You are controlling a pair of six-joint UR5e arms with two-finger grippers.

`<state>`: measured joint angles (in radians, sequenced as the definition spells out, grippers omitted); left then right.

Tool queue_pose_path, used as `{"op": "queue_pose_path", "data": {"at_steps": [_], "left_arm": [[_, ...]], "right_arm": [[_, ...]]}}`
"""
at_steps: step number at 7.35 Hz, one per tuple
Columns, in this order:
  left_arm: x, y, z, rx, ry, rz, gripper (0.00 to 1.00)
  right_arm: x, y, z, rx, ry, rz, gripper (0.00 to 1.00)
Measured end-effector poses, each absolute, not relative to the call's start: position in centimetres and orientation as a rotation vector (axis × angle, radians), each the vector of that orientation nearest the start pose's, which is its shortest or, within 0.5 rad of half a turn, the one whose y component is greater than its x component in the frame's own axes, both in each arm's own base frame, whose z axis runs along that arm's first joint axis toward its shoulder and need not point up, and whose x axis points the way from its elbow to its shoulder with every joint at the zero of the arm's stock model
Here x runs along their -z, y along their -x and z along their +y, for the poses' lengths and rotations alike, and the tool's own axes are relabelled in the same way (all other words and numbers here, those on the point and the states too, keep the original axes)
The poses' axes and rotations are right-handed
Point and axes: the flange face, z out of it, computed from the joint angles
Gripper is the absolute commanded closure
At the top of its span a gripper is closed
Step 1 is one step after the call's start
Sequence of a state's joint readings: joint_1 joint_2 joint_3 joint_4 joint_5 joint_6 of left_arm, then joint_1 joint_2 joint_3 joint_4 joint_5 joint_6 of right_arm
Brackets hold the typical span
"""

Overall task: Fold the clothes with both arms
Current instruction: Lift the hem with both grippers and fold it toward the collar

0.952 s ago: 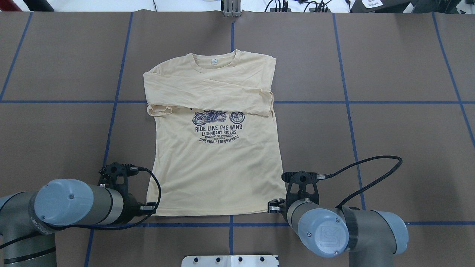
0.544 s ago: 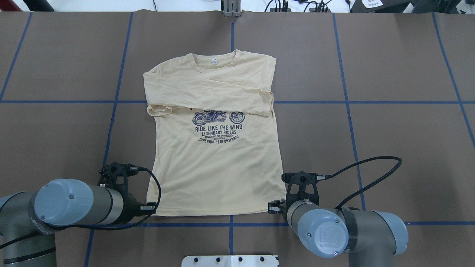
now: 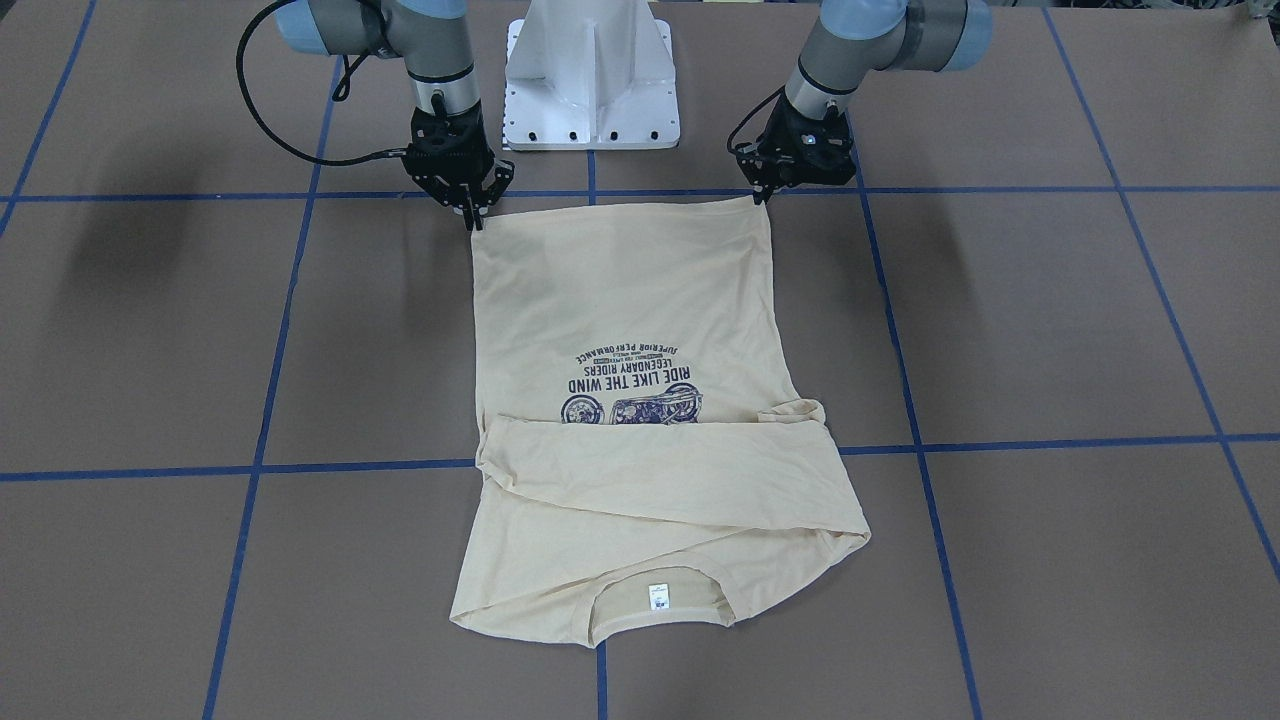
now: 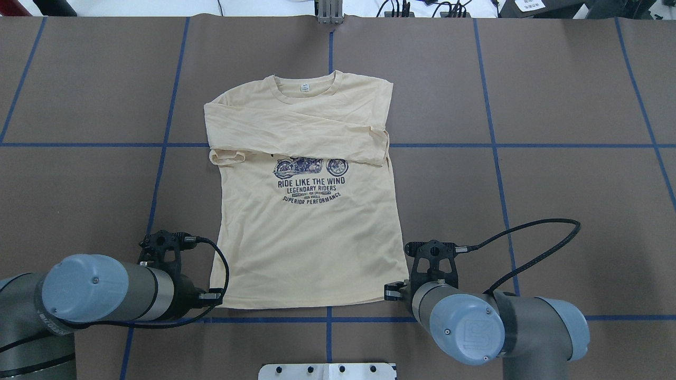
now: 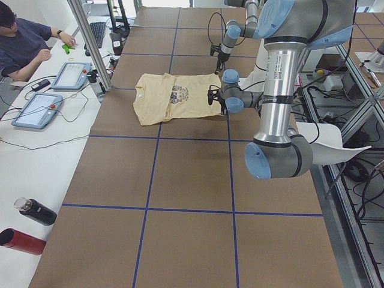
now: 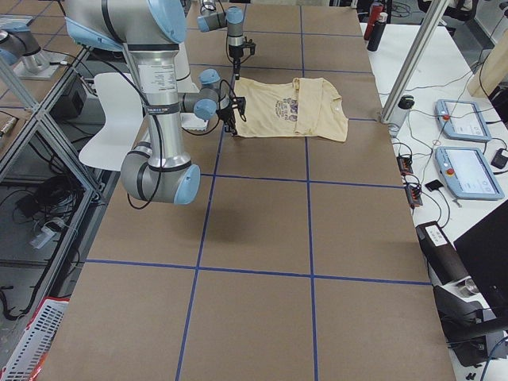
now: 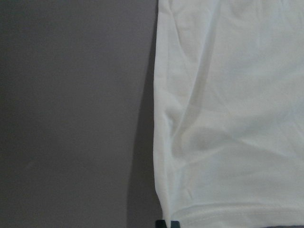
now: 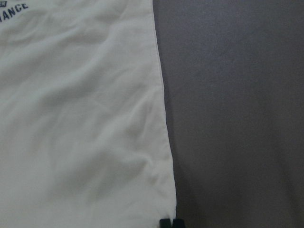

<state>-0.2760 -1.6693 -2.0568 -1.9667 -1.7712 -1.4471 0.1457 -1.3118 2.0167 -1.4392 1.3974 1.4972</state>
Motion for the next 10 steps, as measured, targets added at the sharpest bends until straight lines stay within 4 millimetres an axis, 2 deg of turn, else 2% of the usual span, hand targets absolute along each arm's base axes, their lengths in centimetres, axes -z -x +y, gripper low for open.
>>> {"op": "queue_pose_path", "data": {"at_steps": [2, 3, 4, 6, 7, 8, 9, 10], "left_arm": [[-30.3, -43.1, -23.5, 0.004, 0.030, 1.050, 1.00], [-27.9, -41.3, -22.6, -0.023, 0.055, 1.092, 1.00], [-25.2, -39.2, -21.4, -0.060, 0.094, 1.132, 1.00], [-20.6, -34.9, -18.0, -0.157, 0.189, 1.193, 1.00], [-19.4, -33.7, -16.6, -0.187, 0.222, 1.199, 1.00], [-19.0, -33.3, -16.1, -0.188, 0.242, 1.181, 1.00], [-19.4, -33.5, -16.2, -0.166, 0.252, 1.144, 1.00], [-20.0, -34.0, -17.0, -0.127, 0.239, 1.103, 1.00]], "right_arm": [[-29.0, 46.9, -22.7, -0.136, -0.200, -0.858, 1.00], [-27.2, 43.8, -21.8, -0.114, -0.145, -0.878, 1.00], [-25.3, 41.2, -20.4, -0.080, -0.087, -0.901, 1.00], [-21.9, 37.2, -17.2, 0.004, 0.014, -0.961, 1.00], [-20.9, 35.9, -16.3, 0.027, 0.041, -0.980, 1.00], [-20.8, 35.6, -16.5, 0.024, 0.049, -0.973, 1.00], [-21.6, 36.2, -17.5, 0.001, 0.042, -0.946, 1.00], [-22.4, 38.0, -19.1, -0.034, 0.023, -0.916, 1.00]]}}
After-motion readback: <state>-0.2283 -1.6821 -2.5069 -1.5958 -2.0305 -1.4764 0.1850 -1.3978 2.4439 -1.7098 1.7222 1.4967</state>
